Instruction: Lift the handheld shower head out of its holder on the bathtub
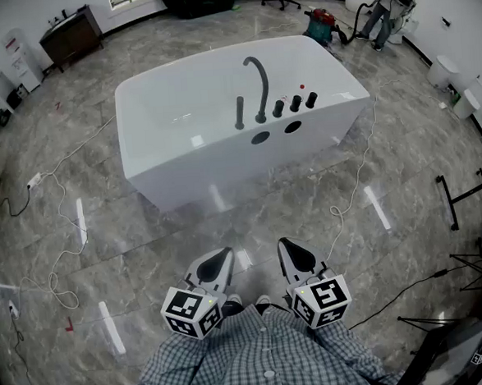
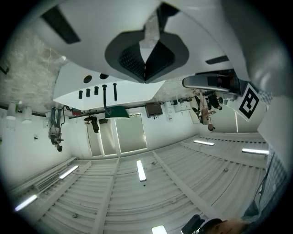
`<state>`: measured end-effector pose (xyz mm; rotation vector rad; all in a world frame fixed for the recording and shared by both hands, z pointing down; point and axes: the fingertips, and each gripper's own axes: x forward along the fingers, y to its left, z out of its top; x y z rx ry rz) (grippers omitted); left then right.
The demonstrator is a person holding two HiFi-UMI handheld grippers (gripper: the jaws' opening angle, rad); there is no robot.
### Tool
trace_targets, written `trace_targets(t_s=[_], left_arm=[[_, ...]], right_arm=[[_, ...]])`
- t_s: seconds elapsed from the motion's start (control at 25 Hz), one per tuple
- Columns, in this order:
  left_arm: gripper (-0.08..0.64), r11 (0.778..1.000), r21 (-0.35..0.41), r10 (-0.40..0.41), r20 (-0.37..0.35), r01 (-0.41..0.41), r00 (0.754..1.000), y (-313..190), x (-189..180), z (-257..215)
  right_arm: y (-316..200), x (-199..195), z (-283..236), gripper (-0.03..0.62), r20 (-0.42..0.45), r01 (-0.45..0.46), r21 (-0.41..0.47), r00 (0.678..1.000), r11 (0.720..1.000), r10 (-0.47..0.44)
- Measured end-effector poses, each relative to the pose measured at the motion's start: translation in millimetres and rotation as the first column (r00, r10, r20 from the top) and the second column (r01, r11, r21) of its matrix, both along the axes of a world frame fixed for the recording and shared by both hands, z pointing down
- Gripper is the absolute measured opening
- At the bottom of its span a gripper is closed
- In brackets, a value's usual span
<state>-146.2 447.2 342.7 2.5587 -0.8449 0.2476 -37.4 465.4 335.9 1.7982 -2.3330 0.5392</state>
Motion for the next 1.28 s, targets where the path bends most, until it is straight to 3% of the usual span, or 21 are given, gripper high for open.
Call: trace_targets(t_s=[0.6, 1.28], left_arm=[[0.006, 1.000, -0.002, -0.006, 0.003, 0.006, 1.000, -4, -4, -1], [0.006, 0.999, 0.001, -0.047, 0.021, 0.046, 0.999, 2, 16, -5]], right_arm=[[-4, -4, -1, 0.017, 0.004, 0.006, -0.002, 1.000, 1.000, -0.006], [-4, 24, -5, 0.017, 0.046, 0.015, 0.007, 0.999, 1.000, -0.016]])
